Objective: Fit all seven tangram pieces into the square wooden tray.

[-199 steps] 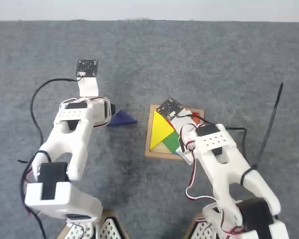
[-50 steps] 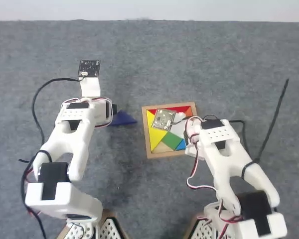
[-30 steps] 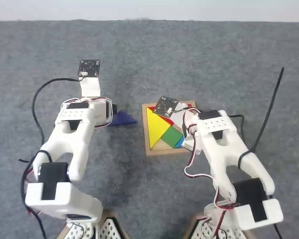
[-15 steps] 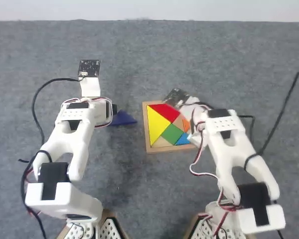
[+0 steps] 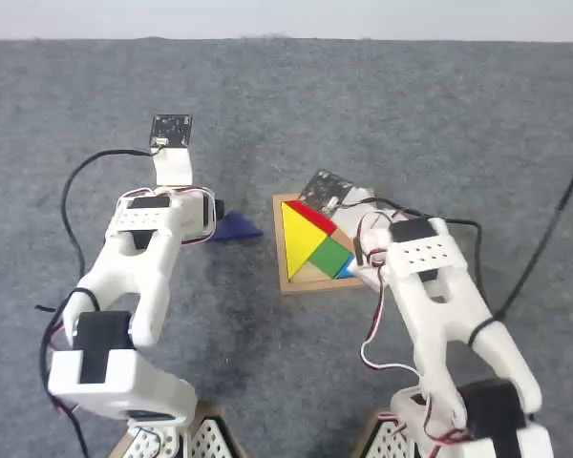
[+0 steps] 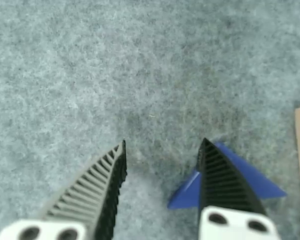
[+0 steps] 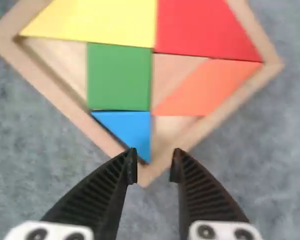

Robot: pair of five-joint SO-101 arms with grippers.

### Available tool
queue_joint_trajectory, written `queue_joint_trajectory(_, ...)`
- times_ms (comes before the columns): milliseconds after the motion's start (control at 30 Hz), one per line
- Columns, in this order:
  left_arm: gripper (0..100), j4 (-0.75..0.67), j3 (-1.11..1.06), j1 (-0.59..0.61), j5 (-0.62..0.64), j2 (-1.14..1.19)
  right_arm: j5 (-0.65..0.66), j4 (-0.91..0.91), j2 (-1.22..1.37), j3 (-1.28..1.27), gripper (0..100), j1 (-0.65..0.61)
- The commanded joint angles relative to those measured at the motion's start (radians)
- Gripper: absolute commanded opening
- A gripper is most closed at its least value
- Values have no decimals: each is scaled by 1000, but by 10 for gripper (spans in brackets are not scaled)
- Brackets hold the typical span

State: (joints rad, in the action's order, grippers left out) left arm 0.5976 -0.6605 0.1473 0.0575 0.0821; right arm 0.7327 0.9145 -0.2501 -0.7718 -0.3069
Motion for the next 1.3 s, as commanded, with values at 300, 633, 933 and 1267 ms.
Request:
queue_joint_trajectory(300, 220, 11, 42, -6, -9, -5, -9, -30, 271, 137, 136, 16)
queue_joint_trajectory(633, 220, 11, 42, -6, -9, -5, -183, -33, 285, 166, 169, 21)
queue_joint_trajectory(933, 220, 12, 42, -6, -9, -5, -89, 4, 285, 140, 5, -19)
queue_joint_trajectory(1267, 220, 12, 42, -6, -9, -5, -97, -93, 153, 11, 9, -24)
